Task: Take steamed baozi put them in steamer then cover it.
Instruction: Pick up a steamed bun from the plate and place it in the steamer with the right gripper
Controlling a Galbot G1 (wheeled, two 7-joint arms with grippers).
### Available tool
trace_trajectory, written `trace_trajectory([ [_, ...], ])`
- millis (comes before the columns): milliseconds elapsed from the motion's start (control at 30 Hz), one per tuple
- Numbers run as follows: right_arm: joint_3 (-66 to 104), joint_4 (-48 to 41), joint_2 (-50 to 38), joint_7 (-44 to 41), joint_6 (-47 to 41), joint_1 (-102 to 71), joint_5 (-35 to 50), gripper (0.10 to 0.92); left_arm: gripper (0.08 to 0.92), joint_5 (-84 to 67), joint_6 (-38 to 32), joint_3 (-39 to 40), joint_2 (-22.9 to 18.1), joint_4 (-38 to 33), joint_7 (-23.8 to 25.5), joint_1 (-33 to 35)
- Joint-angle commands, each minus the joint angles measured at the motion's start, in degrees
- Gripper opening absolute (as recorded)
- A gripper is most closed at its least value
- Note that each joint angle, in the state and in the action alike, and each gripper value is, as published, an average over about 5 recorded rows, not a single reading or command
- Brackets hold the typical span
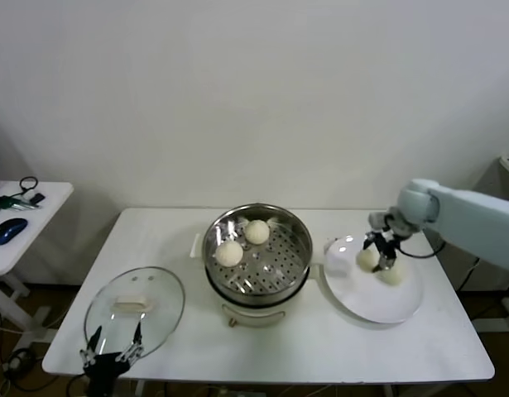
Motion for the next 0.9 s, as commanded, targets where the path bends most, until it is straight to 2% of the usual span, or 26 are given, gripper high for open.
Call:
trace_trajectory([
  [33, -6.12, 1.90, 8.60, -4.92, 18.14, 22.29, 1.89, 0.687, 0.823, 0.23, 0.12, 0.03, 0.13, -0.18, 0.05, 0.07],
  [200, -3.07, 12.51, 14.85, -5.16, 25.37, 28.66, -0.21, 0.692, 0.823, 0.51, 0.37, -0.04, 0.16, -0.49, 0.13, 0.16],
  [300, -0.85, 19.78, 18.38, -4.31, 26.67, 28.11, -1.29, 0.696, 0.823, 0.70, 0.50, -0.08, 0.11, -0.57, 0.11, 0.17],
  [467, 0.54, 27.36, 23.08, -0.84, 27.53, 21.42, -8.52, 0.697, 0.823, 0.76, 0.82, -0.37, -0.01, -1.17, 0.15, 0.28],
  [600, -0.78, 27.97, 24.61, 1.70, 27.59, 15.71, -15.73, 0.696, 0.823, 0.44, 0.92, -0.94, 0.02, -1.33, 0.11, 0.34],
  [900, -1.76, 22.29, 23.66, 6.75, 27.17, 2.32, -27.52, 0.696, 0.823, 0.33, 0.87, -1.04, -0.25, -1.36, 0.06, 0.58],
])
